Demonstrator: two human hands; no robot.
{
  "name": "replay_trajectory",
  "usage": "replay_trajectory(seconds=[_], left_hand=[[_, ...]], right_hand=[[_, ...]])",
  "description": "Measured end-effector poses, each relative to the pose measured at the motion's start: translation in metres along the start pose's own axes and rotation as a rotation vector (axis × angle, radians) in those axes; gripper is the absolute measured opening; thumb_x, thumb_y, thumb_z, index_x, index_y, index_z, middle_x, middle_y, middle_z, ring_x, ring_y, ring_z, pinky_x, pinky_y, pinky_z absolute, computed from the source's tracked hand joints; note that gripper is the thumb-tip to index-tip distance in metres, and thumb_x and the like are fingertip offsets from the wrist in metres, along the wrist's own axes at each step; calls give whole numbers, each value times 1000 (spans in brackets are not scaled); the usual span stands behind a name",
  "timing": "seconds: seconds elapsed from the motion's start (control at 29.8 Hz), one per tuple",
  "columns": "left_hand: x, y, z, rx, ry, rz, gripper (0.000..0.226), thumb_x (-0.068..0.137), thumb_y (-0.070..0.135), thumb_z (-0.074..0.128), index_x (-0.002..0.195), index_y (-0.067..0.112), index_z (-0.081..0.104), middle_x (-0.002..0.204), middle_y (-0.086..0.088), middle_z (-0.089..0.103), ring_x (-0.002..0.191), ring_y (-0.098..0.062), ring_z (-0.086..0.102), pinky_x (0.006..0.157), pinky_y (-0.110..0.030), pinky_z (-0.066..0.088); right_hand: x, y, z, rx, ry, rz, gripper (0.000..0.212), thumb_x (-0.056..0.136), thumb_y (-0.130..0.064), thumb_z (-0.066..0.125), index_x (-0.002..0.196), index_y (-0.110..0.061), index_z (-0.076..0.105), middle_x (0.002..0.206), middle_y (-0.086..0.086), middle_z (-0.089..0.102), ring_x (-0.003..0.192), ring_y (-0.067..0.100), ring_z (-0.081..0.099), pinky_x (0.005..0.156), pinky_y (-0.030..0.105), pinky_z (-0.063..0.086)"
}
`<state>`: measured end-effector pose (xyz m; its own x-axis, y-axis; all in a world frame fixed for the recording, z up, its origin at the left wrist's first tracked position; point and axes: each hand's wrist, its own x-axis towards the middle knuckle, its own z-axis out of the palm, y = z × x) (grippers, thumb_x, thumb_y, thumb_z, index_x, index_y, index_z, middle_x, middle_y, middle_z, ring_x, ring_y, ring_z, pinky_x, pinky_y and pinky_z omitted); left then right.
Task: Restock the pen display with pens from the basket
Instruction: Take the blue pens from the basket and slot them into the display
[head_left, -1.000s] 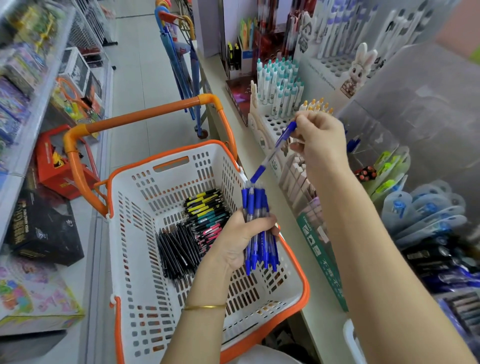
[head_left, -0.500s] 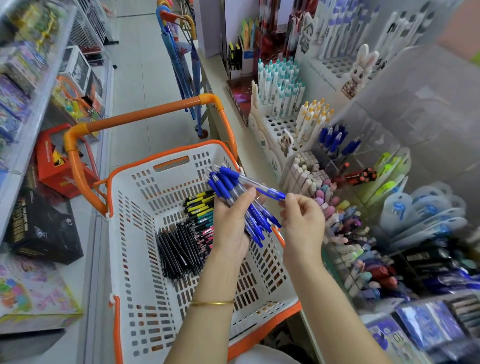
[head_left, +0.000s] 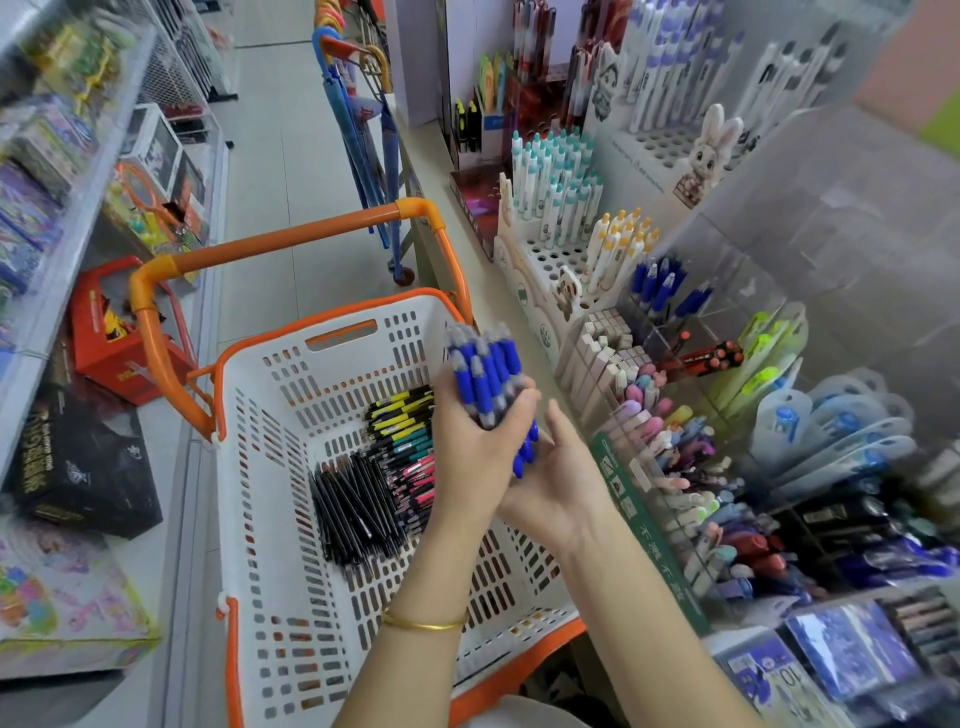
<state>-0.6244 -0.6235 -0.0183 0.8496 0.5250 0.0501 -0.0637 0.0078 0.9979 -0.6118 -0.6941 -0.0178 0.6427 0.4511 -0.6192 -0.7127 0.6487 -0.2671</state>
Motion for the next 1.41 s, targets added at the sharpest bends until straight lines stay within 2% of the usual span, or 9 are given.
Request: replay_trajectory(seconds=[0.2, 0.37, 0.64, 0.74, 0.81, 0.94, 1.07, 1.21, 1.41], left_hand=[[-4, 6, -1, 164, -217, 99, 44, 75, 3, 78, 90, 38, 54, 87, 29, 64, 88, 9, 61, 76, -3, 41], [-2, 7, -1, 176, -286, 101, 36, 76, 5, 77, 102, 25, 61, 93, 12, 68, 91, 5, 63, 78, -5, 44], [-4, 10, 4, 166, -340, 69, 28, 79, 10, 76, 101, 24, 66, 93, 10, 70, 90, 6, 65, 77, -6, 45], [-6, 16, 11, 135, -274, 46, 33, 84, 10, 73, 91, 37, 56, 84, 16, 64, 81, 14, 61, 68, -3, 43], [-2, 19, 14, 100, -266, 17, 29, 86, 11, 70, 93, 35, 56, 85, 13, 64, 80, 11, 62, 69, -6, 46], [9, 19, 19, -26, -307, -115, 18, 89, 10, 66, 96, 26, 60, 85, 6, 68, 84, -10, 69, 77, -29, 54], [5, 24, 30, -80, -496, -239, 24, 90, 10, 65, 108, 27, 64, 96, 5, 74, 95, -12, 70, 86, -36, 55], [1, 23, 43, -76, -605, -304, 33, 91, 11, 65, 115, 33, 61, 103, 5, 74, 101, -13, 69, 93, -43, 54], [5, 30, 59, -116, -614, -363, 43, 68, 31, 75, 109, 25, 64, 89, 4, 76, 86, -11, 72, 76, -32, 57]], right_hand=[[11, 0, 12, 212, -56, -113, 26, 97, -21, 48, 91, -5, 68, 84, 8, 67, 72, 18, 68, 67, 31, 58], [9, -4, 11, 230, -74, -100, 21, 96, -21, 50, 90, -8, 65, 82, 6, 64, 75, 17, 64, 63, 30, 58], [-6, -5, 15, 134, -137, -220, 12, 54, -22, 71, 61, -13, 75, 65, 2, 69, 59, 11, 69, 54, 23, 57], [-3, -5, 6, 176, -140, -174, 26, 88, -25, 57, 90, -8, 77, 92, 8, 73, 82, 16, 71, 73, 28, 58], [-7, -7, 2, 33, -56, -160, 33, 98, -30, 47, 111, -9, 69, 105, 9, 71, 94, 18, 69, 79, 33, 55], [-22, -24, -2, -588, 268, -564, 22, 96, -10, 47, 100, -9, 68, 97, 8, 70, 84, 17, 68, 74, 31, 56], [-51, -52, 8, -816, 237, -910, 23, 96, -10, 49, 97, -20, 70, 93, -2, 68, 80, 2, 64, 67, 15, 53], [-60, -80, 6, -1230, 296, -974, 8, 87, -18, 66, 91, -24, 67, 84, -9, 66, 74, -1, 62, 63, 14, 50], [-62, -105, 7, -1333, 341, -919, 14, 90, -16, 62, 79, -24, 58, 72, -9, 61, 59, 3, 56, 54, 20, 48]])
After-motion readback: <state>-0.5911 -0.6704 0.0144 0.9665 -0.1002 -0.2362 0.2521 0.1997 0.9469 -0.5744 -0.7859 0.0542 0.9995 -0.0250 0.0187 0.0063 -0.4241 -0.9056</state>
